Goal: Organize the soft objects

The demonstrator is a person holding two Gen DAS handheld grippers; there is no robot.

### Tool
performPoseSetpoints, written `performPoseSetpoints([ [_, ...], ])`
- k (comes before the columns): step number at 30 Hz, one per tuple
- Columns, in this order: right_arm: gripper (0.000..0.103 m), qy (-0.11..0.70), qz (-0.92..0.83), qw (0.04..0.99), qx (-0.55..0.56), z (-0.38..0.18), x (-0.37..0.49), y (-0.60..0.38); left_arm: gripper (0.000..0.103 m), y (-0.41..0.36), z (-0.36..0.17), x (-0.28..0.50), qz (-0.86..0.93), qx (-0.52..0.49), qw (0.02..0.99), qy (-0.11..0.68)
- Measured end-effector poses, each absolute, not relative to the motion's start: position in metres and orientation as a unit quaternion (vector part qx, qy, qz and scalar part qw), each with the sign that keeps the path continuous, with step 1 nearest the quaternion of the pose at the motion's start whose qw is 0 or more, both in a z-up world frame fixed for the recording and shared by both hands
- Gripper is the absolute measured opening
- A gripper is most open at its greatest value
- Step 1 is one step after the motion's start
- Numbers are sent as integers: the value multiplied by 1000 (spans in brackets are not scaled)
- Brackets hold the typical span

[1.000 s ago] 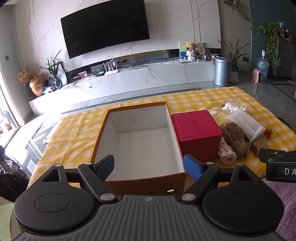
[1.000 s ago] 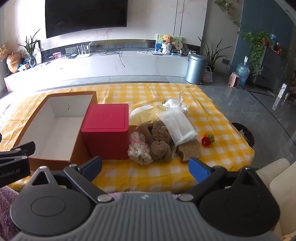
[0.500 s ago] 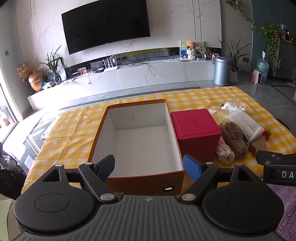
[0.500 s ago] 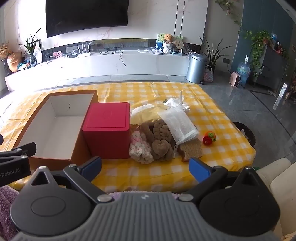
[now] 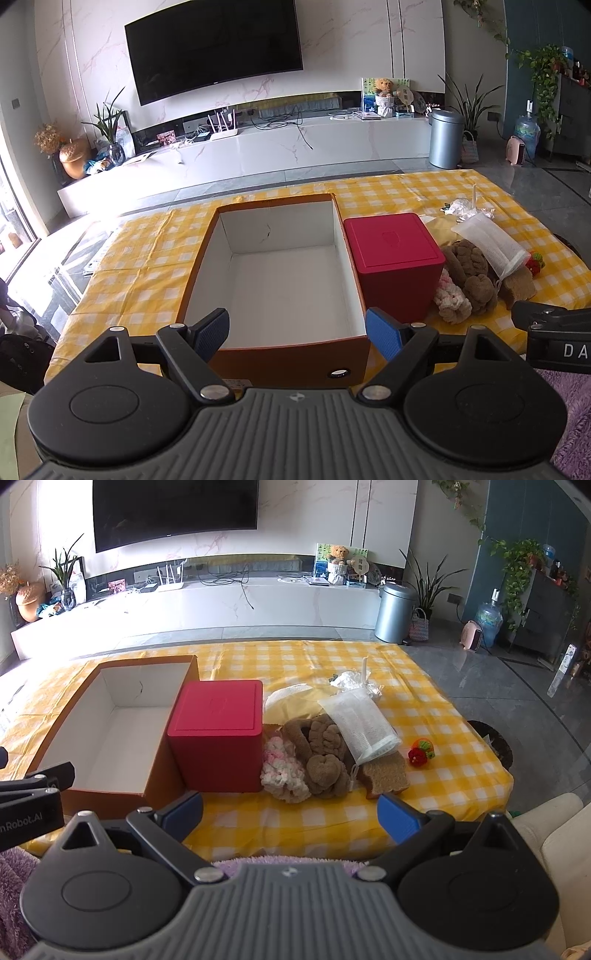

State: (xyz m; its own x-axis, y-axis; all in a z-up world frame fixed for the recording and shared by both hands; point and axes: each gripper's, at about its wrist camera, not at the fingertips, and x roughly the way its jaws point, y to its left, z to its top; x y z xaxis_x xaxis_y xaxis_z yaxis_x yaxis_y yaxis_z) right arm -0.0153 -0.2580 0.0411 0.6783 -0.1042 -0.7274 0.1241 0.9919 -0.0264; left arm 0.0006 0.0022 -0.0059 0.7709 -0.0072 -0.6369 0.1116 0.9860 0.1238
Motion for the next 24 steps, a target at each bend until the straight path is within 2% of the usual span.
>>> performPoseSetpoints([
  [24,99,404,-65,912,19,39,-16,-259,98,3,-10,0,-29,77,936,341],
])
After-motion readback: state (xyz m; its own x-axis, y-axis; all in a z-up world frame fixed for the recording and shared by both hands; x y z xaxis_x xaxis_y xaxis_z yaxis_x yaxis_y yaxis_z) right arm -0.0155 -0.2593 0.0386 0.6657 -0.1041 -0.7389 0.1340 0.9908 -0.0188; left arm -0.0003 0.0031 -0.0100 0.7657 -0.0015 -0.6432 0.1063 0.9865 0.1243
